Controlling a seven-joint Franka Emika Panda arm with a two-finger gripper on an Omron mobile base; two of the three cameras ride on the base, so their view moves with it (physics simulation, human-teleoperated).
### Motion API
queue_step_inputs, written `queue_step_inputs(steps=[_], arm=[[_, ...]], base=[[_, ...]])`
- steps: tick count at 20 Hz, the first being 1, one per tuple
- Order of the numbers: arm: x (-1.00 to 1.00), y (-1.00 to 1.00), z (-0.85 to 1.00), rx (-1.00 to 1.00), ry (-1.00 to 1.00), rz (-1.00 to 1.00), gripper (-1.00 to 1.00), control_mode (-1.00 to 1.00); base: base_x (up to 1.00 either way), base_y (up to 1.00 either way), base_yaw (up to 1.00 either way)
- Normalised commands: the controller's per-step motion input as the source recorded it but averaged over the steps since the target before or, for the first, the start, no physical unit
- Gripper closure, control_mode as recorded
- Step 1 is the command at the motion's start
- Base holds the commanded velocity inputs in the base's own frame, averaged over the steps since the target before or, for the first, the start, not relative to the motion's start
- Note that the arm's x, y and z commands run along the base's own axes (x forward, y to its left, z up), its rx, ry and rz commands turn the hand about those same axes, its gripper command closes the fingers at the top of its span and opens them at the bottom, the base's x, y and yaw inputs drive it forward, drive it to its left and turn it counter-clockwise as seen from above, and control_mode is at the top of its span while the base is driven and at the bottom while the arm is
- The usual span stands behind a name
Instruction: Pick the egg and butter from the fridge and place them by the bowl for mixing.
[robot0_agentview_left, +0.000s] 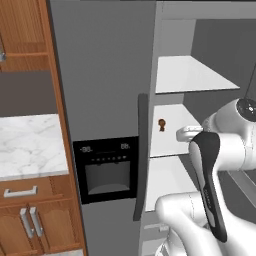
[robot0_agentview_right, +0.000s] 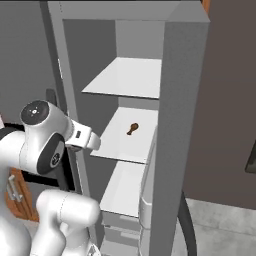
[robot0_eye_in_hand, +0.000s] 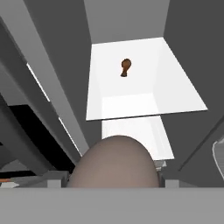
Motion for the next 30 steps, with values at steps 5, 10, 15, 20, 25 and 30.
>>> queue_step_inputs(steps=[5, 10, 15, 20, 25, 30], arm=[[0.0, 0.0, 0.0, 0.0, 0.0, 0.0, 1.0, 1.0], [0.0, 0.0, 0.0, 0.0, 0.0, 0.0, 1.0, 1.0], [0.0, 0.0, 0.0, 0.0, 0.0, 0.0, 1.0, 1.0], [0.0, 0.0, 0.0, 0.0, 0.0, 0.0, 1.0, 1.0], [0.0, 0.0, 0.0, 0.0, 0.0, 0.0, 1.0, 1.0], [0.0, 0.0, 0.0, 0.0, 0.0, 0.0, 1.0, 1.0]], base=[[-0.58, 0.11, 0.0], [-0.25, 0.75, 0.0], [-0.15, 0.8, -0.06], [-0.05, 0.83, -0.07], [0.0, 0.85, -0.09], [0.02, 0.84, -0.11]])
